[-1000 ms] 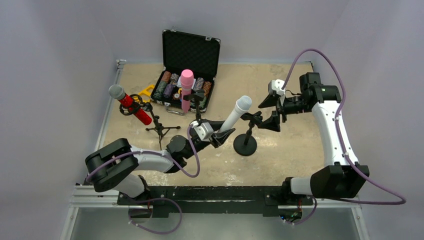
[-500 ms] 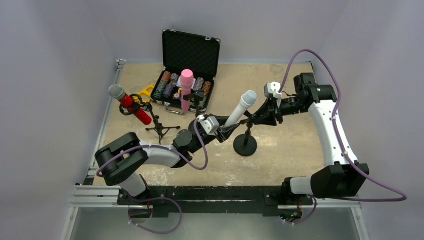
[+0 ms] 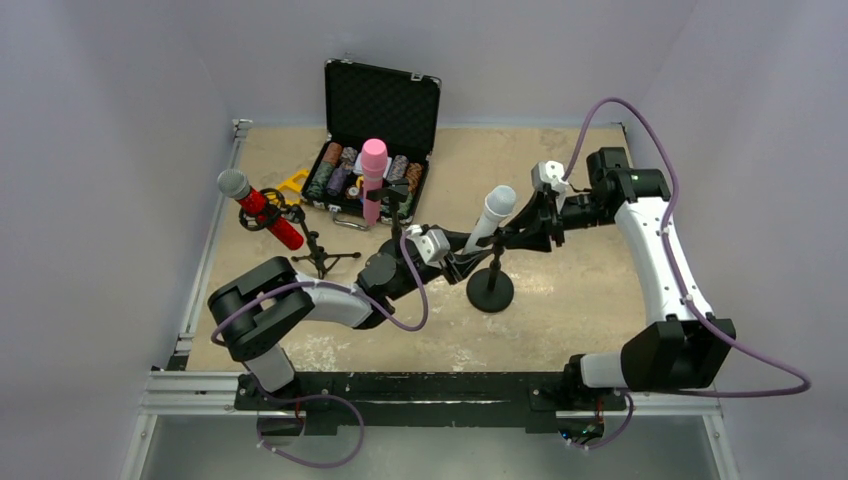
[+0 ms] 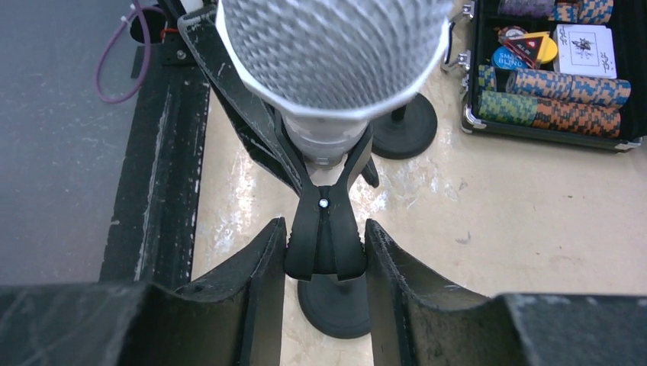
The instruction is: Attach the microphones to the stand
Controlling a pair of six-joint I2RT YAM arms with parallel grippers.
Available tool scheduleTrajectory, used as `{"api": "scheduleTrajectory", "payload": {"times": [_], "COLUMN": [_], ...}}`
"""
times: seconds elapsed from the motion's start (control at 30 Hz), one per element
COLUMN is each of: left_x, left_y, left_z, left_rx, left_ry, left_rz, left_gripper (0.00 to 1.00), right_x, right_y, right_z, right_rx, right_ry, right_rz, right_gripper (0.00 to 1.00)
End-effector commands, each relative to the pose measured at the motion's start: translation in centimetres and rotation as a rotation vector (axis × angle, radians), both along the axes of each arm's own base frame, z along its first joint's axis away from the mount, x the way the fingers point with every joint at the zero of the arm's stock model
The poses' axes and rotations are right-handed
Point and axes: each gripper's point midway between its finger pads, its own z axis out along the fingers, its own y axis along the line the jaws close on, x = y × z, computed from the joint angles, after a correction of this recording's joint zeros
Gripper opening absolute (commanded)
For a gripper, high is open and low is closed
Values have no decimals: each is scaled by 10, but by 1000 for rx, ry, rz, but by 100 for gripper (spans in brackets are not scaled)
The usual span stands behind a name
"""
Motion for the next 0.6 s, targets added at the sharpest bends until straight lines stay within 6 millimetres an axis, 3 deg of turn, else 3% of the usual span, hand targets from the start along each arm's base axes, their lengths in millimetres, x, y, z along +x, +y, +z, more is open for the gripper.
{"api": "scheduleTrajectory", "payload": {"times": [0.0,0.03,0.07,0.17,0.37,0.43,0.57], "left_x": [-7,-6,-5,0,0,-3,-12], "left_y": [-7,-7,-5,3,29,37,51], "left_z": [23,22,21,20,32,33,31], "left_rx": [-72,-72,-74,-84,-119,-121,-119], "left_ry": [-22,-16,-8,14,20,16,17], "left_rz": [-61,-54,-46,-2,80,87,92], "left_gripper": [0,0,0,31,77,84,86], "right_x": [-12,-13,-14,-14,-8,-6,1], "right_y": [8,8,7,4,-5,-8,-16], "right_z": [0,2,4,7,12,15,20], "right_rx": [55,57,56,38,-10,-12,-22], "right_ry": [128,130,130,108,32,17,-4], "right_rz": [18,21,22,3,-69,-93,-155], "right_gripper": [36,44,61,81,88,89,90]}}
